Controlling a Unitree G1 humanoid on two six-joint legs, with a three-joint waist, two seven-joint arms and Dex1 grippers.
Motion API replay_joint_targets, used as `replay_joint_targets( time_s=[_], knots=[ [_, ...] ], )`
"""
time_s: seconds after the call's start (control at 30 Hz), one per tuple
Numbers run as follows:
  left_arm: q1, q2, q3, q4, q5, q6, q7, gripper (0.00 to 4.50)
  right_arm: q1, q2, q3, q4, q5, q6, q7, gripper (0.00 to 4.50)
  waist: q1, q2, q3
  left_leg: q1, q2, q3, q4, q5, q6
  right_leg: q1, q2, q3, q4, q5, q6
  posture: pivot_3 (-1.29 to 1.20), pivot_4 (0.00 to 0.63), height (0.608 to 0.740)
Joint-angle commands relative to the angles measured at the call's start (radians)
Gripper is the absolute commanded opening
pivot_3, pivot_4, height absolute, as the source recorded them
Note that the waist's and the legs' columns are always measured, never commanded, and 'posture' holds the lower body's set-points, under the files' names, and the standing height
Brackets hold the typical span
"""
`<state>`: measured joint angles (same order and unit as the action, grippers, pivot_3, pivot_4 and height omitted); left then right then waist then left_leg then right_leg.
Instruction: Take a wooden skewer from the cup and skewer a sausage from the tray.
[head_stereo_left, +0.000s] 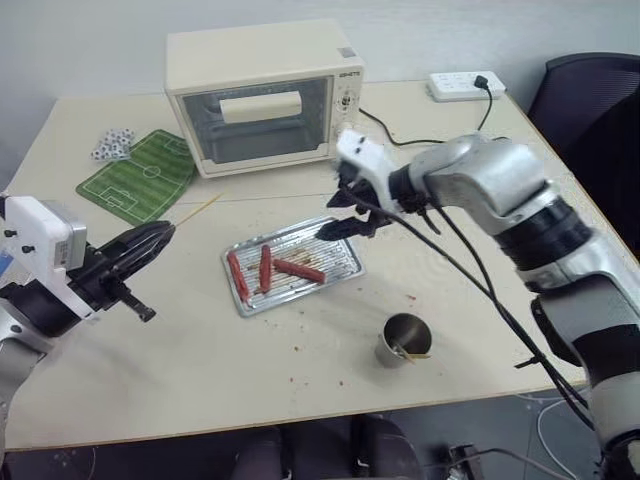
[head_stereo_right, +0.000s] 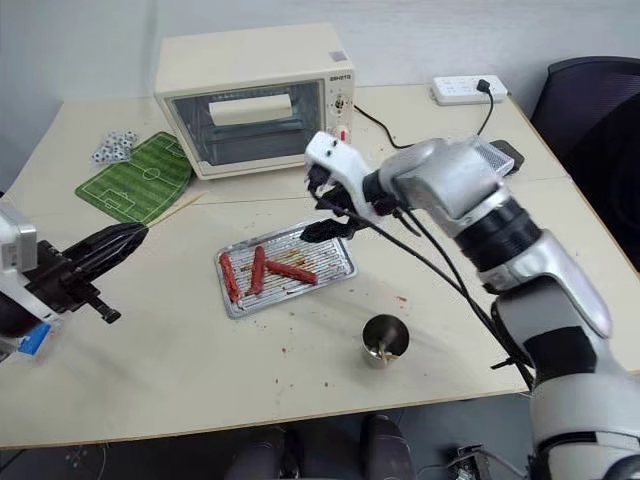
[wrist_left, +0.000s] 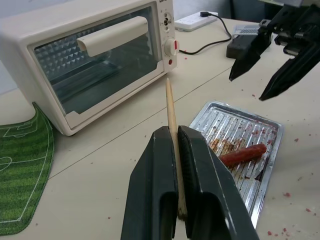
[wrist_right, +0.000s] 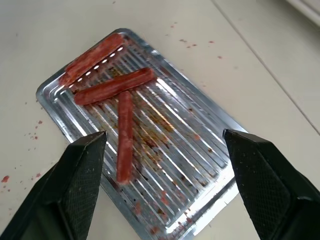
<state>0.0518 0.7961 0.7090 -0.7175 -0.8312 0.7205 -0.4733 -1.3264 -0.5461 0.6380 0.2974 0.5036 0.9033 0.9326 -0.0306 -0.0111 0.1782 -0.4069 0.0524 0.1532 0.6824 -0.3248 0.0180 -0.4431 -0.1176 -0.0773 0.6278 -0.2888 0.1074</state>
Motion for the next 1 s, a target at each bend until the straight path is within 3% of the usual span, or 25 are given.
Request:
replay_joint_targets(
  time_s=[0.03, 0.07, 0.17, 0.23, 0.53, 1.0],
  knots=[
    [-0.005, -0.001, 0.01, -0.035, -0.01, -0.018, 0.02, 0.0, -0.04, 0.058, 0.025, 0.002, -0.088, 0.0, 0.061, 3.84, -0.001, 0.0, 0.0, 0.0, 0.0, 0.0, 0.0, 0.0, 0.0, 0.0, 0.0, 0.0, 0.0, 0.0, 0.0, 0.0, 0.15, 0.74],
    [-0.006, -0.005, 0.005, -0.037, -0.009, -0.021, 0.025, 0.0, -0.039, 0.073, 0.03, 0.001, -0.104, 0.003, 0.074, 3.84, -0.003, 0.0, 0.0, 0.0, 0.0, 0.0, 0.0, 0.0, 0.0, 0.0, 0.0, 0.0, 0.001, 0.0, -0.001, 0.0, 0.15, 0.74],
    [-0.004, -0.016, -0.008, -0.043, -0.002, -0.03, 0.037, 0.0, -0.029, 0.133, 0.04, 0.031, -0.165, 0.0, 0.087, 3.29, -0.004, 0.0, 0.0, 0.0, 0.001, 0.0, 0.0, 0.0, -0.001, 0.0, 0.001, 0.0, 0.001, 0.0, -0.001, 0.0, 0.15, 0.74],
    [-0.001, -0.021, -0.011, -0.047, -0.002, -0.034, 0.042, 0.0, -0.018, 0.158, 0.044, 0.047, -0.204, -0.008, 0.096, 2.64, -0.007, 0.0, 0.0, 0.0, 0.001, 0.0, 0.0, 0.0, -0.001, 0.0, 0.001, 0.0, 0.0, 0.0, -0.001, 0.0, 0.15, 0.74],
    [0.009, -0.029, -0.012, -0.066, -0.013, -0.035, 0.055, 0.0, 0.039, 0.252, 0.044, 0.154, -0.343, -0.095, 0.116, 2.64, -0.025, 0.0, 0.0, 0.0, 0.0, 0.0, -0.001, 0.0, -0.001, 0.0, 0.001, 0.0, 0.001, 0.0, -0.001, 0.0, 0.15, 0.74],
    [0.021, -0.033, -0.01, -0.064, -0.006, -0.049, 0.054, 0.0, 0.113, 0.296, 0.042, 0.202, -0.481, -0.196, 0.164, 2.64, -0.029, 0.0, 0.0, 0.0, 0.001, 0.0, -0.001, 0.0, -0.002, 0.0, 0.002, 0.0, 0.001, 0.0, -0.001, 0.0, 0.15, 0.74]
  ],
)
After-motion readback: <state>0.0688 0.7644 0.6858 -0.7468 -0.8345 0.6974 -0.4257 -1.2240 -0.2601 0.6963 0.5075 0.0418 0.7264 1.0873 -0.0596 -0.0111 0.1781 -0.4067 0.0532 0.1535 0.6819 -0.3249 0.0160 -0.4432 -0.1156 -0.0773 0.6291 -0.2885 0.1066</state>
